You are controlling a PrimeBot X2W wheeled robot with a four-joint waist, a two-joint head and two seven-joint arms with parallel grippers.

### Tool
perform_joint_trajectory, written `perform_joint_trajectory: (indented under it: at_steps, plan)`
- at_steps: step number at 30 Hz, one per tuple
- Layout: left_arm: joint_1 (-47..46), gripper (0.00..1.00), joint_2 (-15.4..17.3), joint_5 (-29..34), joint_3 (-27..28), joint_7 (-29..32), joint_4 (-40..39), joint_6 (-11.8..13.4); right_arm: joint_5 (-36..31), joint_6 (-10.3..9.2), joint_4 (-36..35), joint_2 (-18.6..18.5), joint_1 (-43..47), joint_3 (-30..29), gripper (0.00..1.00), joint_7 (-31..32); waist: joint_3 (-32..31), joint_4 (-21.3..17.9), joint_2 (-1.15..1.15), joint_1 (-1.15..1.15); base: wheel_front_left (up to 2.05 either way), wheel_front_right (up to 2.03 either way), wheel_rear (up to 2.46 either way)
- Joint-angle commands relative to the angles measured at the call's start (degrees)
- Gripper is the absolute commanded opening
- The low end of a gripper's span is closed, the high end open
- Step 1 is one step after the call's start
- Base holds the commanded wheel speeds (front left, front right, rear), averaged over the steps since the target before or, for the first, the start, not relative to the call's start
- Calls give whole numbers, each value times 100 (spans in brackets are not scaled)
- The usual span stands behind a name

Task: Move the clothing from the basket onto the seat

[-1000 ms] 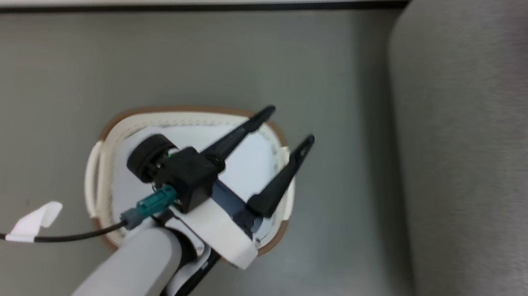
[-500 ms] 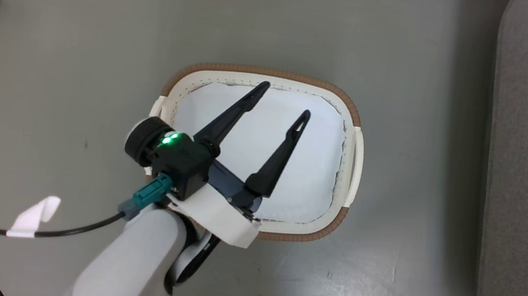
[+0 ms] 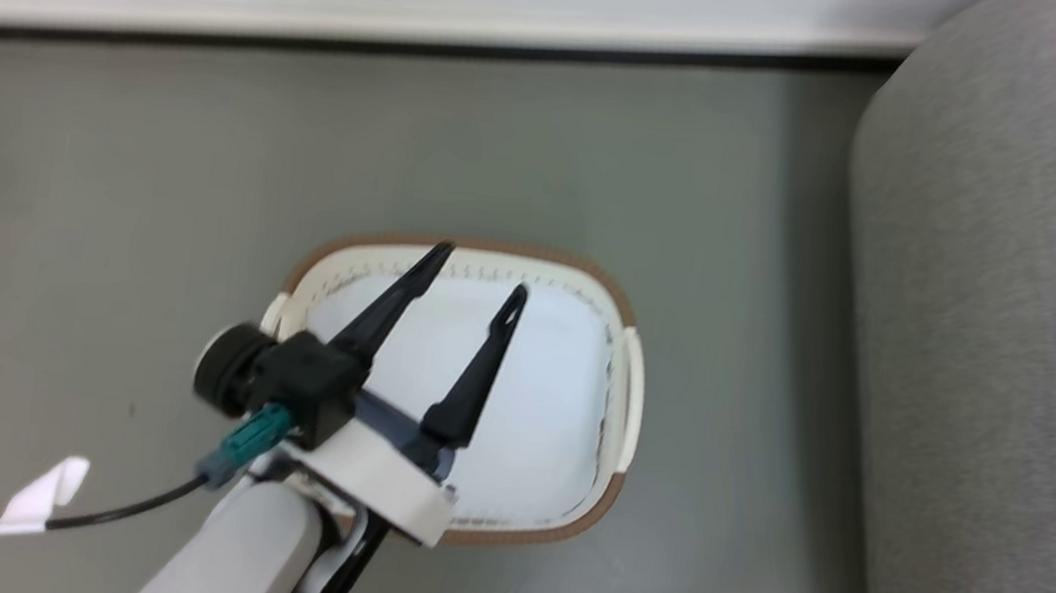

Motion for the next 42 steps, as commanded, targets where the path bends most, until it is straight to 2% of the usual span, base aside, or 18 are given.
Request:
perform_joint_trajectory:
  at_steps: [1,13,18,22,26,30,35,42]
  plan:
    - [134,100,67,-102,47,-41,31,38,101,-15,-105,49,243,78,100,-18,-387,-228,0,1,0,0,0]
    - [1185,100,109,-467,451,-135,122,362,1130,-15,-816,323,2037,1188,100,-20,-1499,-406,0,1,0,0,0]
    - [1685,100,8,-552,748,-146,37,535,1706,-15,-1058,326,2632,2204,100,-20,-1969,-339,0,1,0,0,0]
    - [2152,100,-77,-509,1132,-144,-143,599,2051,-15,-1618,320,3168,2993,100,-20,-2268,-175,0,1,0,0,0]
    - [2572,100,-162,-489,1459,-143,-254,477,2312,-15,-2145,311,3703,3518,100,-20,-2521,23,0,1,0,0,0]
    - [2889,100,-167,-292,1917,-143,-232,507,2560,-15,-2445,317,4073,4021,100,-19,-2640,173,0,1,0,0,0]
    - [3129,100,-247,-13,2344,-143,-108,427,2852,-15,-2391,315,4413,4651,100,-20,-2736,237,0,1,0,0,0]
    - [3221,100,-387,249,2734,-144,176,114,2986,-15,-2207,311,4734,5169,100,-20,-2823,210,0,1,0,0,0]
